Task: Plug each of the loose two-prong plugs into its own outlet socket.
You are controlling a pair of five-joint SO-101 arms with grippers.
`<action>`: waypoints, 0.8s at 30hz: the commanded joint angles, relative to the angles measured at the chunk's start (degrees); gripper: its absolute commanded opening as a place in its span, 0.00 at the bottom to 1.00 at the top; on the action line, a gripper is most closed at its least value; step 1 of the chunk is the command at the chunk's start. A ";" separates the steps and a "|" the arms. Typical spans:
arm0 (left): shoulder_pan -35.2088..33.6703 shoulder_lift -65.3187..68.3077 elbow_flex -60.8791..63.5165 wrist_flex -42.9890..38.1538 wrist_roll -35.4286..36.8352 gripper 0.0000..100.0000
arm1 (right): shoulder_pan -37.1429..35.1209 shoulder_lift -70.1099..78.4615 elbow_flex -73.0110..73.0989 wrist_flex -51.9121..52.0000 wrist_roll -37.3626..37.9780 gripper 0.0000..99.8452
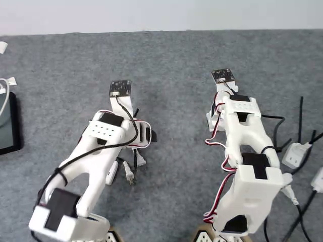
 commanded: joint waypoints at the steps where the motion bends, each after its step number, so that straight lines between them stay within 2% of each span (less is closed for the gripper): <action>1: -1.41 4.04 -3.21 -2.11 0.00 0.27 | -0.84 -2.95 -0.62 -1.71 0.62 0.01; 11: -1.93 9.41 -6.29 -2.11 0.00 0.26 | -0.84 -2.95 -0.62 -1.71 0.62 0.01; 14: -1.41 9.41 -6.46 -2.81 0.00 0.18 | -0.84 -2.95 -0.62 -1.71 0.62 0.01; 18: -1.49 9.76 -6.37 -6.15 0.00 0.00 | -0.84 -2.95 -0.62 -1.71 0.62 0.01; 24: -0.62 9.41 -6.55 -6.15 0.09 0.01 | -0.84 -2.95 -0.62 -1.71 0.62 0.01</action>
